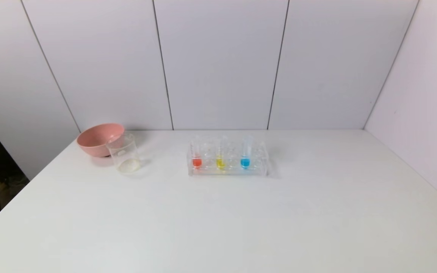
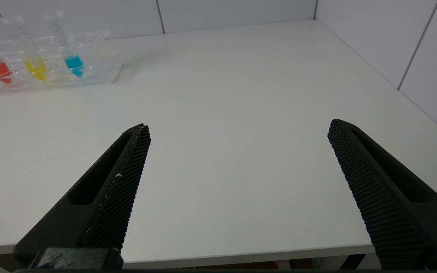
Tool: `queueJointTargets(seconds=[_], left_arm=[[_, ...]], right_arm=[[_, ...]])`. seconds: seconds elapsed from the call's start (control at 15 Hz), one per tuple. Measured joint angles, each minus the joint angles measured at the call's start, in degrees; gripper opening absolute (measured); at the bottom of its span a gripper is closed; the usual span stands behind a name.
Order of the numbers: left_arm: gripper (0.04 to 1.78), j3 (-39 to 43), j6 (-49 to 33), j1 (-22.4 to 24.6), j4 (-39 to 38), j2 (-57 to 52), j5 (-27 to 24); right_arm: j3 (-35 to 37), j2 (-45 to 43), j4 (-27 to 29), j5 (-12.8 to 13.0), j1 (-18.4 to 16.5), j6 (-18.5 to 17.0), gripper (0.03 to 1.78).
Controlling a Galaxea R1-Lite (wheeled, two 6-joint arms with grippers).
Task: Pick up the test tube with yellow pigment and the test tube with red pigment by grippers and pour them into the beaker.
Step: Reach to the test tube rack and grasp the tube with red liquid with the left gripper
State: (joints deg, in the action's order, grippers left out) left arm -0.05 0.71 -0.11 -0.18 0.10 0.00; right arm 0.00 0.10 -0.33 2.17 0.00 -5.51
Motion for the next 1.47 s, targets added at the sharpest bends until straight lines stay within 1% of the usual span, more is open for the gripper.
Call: queueJointTargets(seconds=[0.27, 0.47, 0.6, 0.8, 1.0, 1.07, 1.2, 1.33, 1.47], left_arm=[[1.76, 0.0, -6.1, 0.1, -0.2, 0.0, 2.0], [1.76, -1.0, -5.3, 0.1, 0.3, 0.0, 2.0], [1.76, -4.7, -5.0, 0.1, 0.6, 1.5, 1.1], [1.76, -11.8, -5.3, -0.1, 0.4, 8.9, -1.0], [1.76, -17.5, -5.4, -0.4, 0.0, 19.0, -6.2], [1.76, -18.8, -5.3, -0.4, -0.8, 22.5, -8.9], [1.76, -20.7, -5.3, -0.5, -3.9, 30.4, -14.8], [1.76, -22.3, -5.3, -1.1, -7.9, 38.8, -19.4], [1.76, -24.1, -5.3, -3.3, -10.7, 47.2, -21.2]], right_arm=[[0.0, 0.0, 0.0, 0.0, 0.0, 0.0, 1.71], [0.0, 0.0, 0.0, 0.0, 0.0, 0.0, 1.71], [0.0, 0.0, 0.0, 0.0, 0.0, 0.0, 1.71], [0.0, 0.0, 0.0, 0.0, 0.0, 0.0, 1.71], [0.0, 0.0, 0.0, 0.0, 0.0, 0.0, 1.71], [0.0, 0.0, 0.0, 0.0, 0.0, 0.0, 1.71], [0.0, 0.0, 0.1, 0.0, 0.0, 0.0, 1.71], [0.0, 0.0, 0.0, 0.0, 0.0, 0.0, 1.71], [0.0, 0.0, 0.0, 0.0, 0.0, 0.0, 1.71]])
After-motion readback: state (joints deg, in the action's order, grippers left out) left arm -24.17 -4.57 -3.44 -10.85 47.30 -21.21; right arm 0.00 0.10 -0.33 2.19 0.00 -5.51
